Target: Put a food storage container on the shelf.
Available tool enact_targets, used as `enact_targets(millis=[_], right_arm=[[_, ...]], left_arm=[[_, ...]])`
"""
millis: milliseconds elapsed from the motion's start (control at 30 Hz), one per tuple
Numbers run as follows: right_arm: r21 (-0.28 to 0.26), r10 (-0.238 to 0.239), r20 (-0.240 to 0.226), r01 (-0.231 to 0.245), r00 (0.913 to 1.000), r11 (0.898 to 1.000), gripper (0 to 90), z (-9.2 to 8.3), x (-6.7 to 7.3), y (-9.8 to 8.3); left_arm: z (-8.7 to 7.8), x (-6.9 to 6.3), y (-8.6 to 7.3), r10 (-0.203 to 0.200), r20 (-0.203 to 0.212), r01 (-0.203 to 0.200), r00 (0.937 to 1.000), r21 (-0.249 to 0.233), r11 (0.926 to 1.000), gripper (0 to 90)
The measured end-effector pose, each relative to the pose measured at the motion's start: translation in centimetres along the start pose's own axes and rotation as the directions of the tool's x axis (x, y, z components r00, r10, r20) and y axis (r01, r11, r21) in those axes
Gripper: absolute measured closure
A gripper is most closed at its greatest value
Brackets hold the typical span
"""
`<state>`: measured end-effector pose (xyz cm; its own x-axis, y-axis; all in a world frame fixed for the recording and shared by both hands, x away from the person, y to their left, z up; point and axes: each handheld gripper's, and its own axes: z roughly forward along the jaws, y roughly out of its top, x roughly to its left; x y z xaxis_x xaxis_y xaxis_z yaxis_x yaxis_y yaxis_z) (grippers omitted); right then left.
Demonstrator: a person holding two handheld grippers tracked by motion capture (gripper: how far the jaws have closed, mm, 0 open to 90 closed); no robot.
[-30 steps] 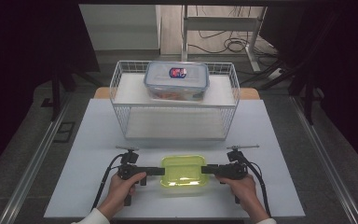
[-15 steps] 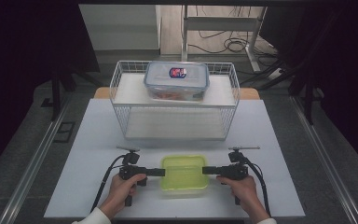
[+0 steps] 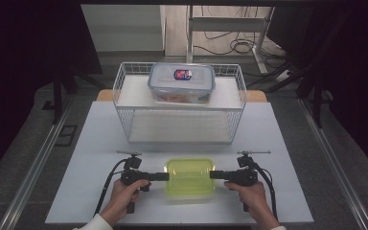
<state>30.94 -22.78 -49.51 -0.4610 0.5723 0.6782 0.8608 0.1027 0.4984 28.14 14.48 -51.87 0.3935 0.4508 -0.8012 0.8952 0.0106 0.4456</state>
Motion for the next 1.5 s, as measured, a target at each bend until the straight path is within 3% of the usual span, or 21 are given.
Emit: enact_targets(millis=[100, 400, 500, 733, 1500], right_arm=[[-0.009, -0.016, -0.003, 0.016, 0.9999, 1.000, 80.2, -0.2, 0.6, 0.1], [-0.060, -0.084, -0.013, 0.083, 0.9964, 0.995, 80.2, -0.9, 2.3, 0.7], [-0.068, -0.101, -0.012, 0.100, 0.9948, 0.993, 80.2, -1.0, 2.7, 0.7], [-0.094, -0.134, -0.017, 0.132, 0.9908, 0.987, 80.3, -1.3, 3.6, 1.0], [-0.112, -0.161, -0.023, 0.157, 0.9867, 0.981, 80.3, -1.8, 5.2, 1.4]], left_arm=[[-0.5, -0.3, 0.1, 0.004, 0.008, -0.004, 1.0000, -0.006, 1.0000, 82.0], [-1.8, -1.9, 0.7, 0.070, -0.005, -0.070, 0.9975, -0.027, 0.9972, 82.0], [-2.1, -2.1, 0.8, 0.070, -0.003, -0.070, 0.9975, -0.035, 0.9969, 82.0], [-3.1, -3.1, 1.2, 0.115, -0.007, -0.115, 0.9934, -0.046, 0.9923, 82.0], [-4.3, -4.0, 1.6, 0.144, -0.002, -0.144, 0.9896, -0.057, 0.9880, 82.0]])
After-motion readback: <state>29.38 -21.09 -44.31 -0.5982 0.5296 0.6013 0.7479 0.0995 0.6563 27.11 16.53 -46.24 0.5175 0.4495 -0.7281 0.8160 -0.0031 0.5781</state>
